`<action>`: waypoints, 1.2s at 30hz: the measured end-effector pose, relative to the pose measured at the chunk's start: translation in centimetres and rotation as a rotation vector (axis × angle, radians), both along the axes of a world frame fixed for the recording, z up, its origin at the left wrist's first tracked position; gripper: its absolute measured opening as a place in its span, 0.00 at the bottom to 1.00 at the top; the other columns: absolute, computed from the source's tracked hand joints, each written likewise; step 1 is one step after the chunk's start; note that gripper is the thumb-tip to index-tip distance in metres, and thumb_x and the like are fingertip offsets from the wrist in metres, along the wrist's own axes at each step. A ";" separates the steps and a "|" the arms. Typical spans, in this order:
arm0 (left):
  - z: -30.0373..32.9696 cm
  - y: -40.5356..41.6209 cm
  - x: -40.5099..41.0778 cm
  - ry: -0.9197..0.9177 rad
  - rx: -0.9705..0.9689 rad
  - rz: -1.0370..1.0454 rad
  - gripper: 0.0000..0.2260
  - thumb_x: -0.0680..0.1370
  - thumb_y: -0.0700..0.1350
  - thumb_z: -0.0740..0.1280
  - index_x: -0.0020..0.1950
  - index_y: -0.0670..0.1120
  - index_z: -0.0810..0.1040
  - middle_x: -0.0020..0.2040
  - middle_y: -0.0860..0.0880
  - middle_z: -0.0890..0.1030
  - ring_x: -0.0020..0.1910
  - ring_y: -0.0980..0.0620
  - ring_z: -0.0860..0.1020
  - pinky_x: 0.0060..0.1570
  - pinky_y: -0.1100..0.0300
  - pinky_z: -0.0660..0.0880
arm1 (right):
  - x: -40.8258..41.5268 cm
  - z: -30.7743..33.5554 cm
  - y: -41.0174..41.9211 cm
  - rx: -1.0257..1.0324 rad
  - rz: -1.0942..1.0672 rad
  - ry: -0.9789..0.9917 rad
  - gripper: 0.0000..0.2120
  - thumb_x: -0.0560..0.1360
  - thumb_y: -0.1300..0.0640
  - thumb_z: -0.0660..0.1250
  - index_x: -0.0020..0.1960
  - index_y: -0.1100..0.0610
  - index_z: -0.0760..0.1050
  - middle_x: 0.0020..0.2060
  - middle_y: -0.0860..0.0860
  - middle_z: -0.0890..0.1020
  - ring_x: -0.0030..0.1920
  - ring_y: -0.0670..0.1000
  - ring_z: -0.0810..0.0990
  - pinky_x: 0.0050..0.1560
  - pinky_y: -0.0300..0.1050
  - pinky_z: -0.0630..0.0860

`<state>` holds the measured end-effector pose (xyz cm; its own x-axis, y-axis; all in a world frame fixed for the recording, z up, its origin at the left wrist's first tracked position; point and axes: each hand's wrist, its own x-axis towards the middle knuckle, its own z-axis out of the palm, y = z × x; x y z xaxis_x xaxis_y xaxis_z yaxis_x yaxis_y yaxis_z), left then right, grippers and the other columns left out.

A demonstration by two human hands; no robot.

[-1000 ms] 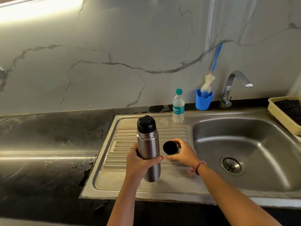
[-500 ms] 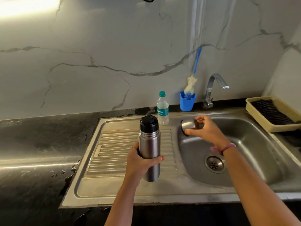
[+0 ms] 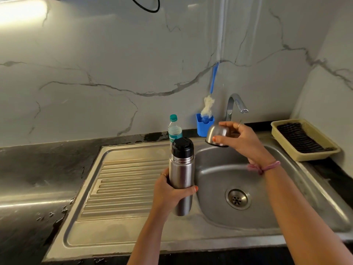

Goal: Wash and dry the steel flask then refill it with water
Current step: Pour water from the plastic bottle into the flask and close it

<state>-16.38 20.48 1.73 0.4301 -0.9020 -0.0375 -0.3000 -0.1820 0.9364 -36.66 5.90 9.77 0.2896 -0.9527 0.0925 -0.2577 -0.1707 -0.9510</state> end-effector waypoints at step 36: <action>1.2 -2.2 -3.0 0.009 -0.038 -0.024 0.33 0.58 0.44 0.85 0.60 0.50 0.78 0.48 0.53 0.84 0.46 0.56 0.82 0.44 0.63 0.80 | 2.2 3.5 1.4 -0.116 0.455 0.141 0.40 0.59 0.48 0.81 0.68 0.43 0.69 0.58 0.44 0.78 0.58 0.43 0.77 0.67 0.47 0.72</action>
<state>-19.37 18.28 2.96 0.4082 -0.9129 -0.0072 -0.2953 -0.1395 0.9452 -34.50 7.33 13.28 0.6913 -0.7125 0.1204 -0.2576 -0.3987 -0.8802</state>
